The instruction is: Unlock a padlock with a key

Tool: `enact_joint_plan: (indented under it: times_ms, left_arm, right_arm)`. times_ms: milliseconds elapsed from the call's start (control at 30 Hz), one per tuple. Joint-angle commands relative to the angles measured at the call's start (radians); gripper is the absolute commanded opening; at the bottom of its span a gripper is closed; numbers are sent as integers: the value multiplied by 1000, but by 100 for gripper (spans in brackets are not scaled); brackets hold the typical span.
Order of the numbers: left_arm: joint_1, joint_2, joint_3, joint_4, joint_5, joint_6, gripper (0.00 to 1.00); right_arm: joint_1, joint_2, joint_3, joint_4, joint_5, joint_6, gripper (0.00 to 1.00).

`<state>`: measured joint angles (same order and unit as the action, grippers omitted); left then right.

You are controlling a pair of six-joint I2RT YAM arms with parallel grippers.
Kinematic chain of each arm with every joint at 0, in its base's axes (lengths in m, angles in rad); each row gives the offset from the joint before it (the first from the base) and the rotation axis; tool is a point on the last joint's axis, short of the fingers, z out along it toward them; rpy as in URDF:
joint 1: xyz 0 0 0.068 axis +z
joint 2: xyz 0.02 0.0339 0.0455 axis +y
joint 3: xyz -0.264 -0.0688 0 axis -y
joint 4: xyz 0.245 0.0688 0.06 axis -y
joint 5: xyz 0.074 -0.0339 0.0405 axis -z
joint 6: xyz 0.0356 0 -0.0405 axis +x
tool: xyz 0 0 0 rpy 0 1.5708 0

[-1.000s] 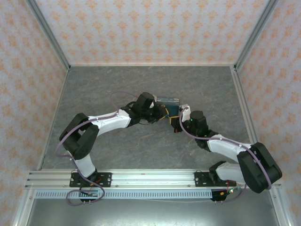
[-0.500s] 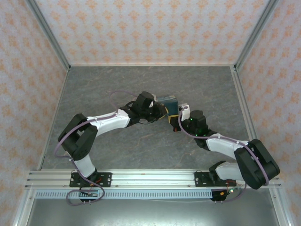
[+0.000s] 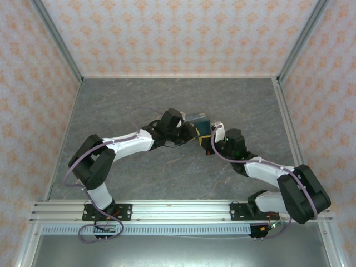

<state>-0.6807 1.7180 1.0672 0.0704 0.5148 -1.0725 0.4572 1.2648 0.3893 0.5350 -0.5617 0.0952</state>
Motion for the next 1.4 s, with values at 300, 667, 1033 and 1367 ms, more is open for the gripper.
enact_joint_plan:
  times_ms: [300, 667, 1033, 1367]
  left_arm:
    - [-22, -16, 1, 16, 51, 13, 8]
    - [-23, 1, 0, 33, 59, -1, 8]
    - [-23, 24, -6, 57, 60, -23, 8]
    - [-23, 37, -2, 51, 53, -25, 8]
  right_arm:
    - [-25, -54, 30, 153, -42, 72, 0]
    - [-25, -12, 69, 202, -81, 101, 0]
    - [-25, -12, 98, 217, -91, 118, 0]
    - [-25, 14, 139, 247, -136, 147, 0]
